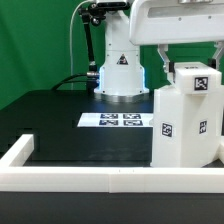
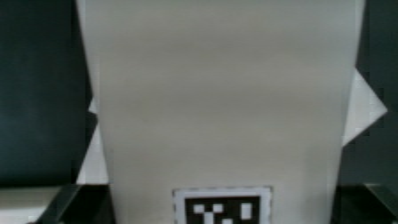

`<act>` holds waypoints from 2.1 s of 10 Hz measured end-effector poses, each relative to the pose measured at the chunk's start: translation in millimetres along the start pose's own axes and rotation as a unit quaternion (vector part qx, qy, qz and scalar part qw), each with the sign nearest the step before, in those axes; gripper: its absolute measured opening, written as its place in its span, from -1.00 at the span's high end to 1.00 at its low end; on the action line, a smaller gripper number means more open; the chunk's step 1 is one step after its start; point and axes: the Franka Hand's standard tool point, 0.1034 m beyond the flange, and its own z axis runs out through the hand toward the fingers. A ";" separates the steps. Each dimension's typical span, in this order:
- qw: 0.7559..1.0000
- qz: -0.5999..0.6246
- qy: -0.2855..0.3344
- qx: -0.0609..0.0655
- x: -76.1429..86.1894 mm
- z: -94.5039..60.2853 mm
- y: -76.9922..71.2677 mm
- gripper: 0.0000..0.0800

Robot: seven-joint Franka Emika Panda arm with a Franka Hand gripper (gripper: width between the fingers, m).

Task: Assemble cabinet

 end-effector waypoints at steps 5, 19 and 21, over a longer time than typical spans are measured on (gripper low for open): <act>0.982 0.190 0.000 0.000 -0.3 0.4 -0.5 -0.40; 0.655 0.754 -0.035 0.037 2.1 0.9 -13.5 -0.40; 0.666 0.744 -0.038 0.040 1.1 1.3 -16.0 -0.78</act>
Offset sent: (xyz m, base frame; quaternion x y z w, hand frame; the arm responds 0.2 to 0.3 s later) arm -0.0004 0.0008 -0.0009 0.0027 0.0028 0.1901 0.9818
